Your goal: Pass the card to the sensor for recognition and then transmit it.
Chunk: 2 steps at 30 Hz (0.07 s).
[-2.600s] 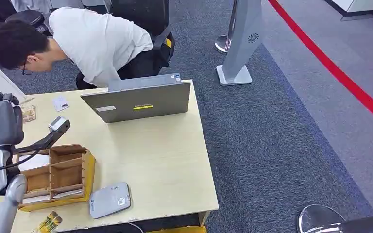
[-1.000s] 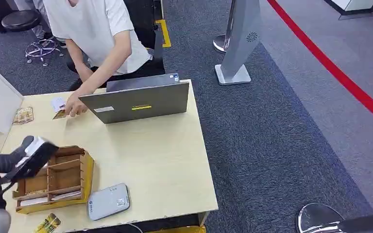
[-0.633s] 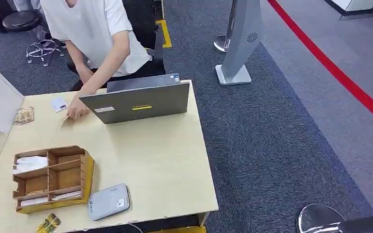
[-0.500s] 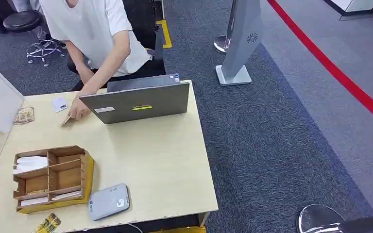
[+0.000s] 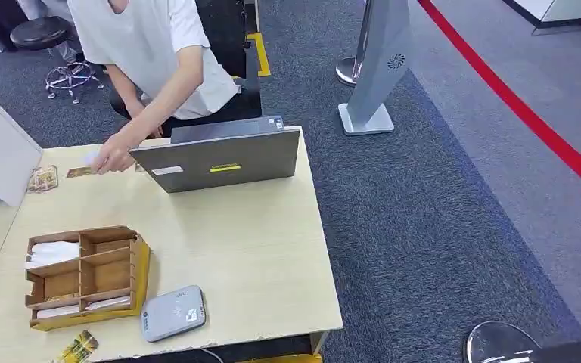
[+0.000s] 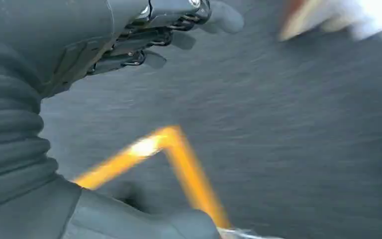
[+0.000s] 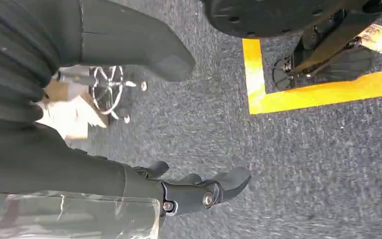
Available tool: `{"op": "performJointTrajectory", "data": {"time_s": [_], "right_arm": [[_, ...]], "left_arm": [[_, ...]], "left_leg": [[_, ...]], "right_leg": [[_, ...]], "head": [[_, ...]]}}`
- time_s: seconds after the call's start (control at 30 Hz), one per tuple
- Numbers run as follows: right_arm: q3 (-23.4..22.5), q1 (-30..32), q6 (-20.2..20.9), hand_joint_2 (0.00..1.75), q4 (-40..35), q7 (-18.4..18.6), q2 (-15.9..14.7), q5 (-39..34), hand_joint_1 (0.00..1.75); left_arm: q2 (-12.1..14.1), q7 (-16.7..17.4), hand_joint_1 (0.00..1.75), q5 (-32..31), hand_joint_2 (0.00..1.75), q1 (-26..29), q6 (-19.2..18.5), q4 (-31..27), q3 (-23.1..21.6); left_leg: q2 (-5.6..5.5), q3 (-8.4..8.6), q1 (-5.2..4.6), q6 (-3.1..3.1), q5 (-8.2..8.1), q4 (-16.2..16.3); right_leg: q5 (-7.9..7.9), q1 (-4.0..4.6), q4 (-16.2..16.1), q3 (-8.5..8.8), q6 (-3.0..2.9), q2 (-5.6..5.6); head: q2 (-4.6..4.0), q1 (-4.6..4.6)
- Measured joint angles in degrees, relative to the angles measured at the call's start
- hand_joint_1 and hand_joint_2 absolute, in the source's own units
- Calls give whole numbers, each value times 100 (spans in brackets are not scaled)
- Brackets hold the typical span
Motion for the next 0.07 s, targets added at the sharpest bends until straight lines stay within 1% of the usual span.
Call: {"op": "performJointTrajectory", "data": {"time_s": [0.07], "right_arm": [[-4, -123, 13, 175, 190, -90, -9, -66, 0]], "left_arm": [[-2, -124, 0, 0, 175, -6, 30, 557, -197]], "left_leg": [[-4, -1, 1, 5, 2, 1]], "right_leg": [[0, 1, -2, 6, 1, -5]], "head": [[0, 15]]}}
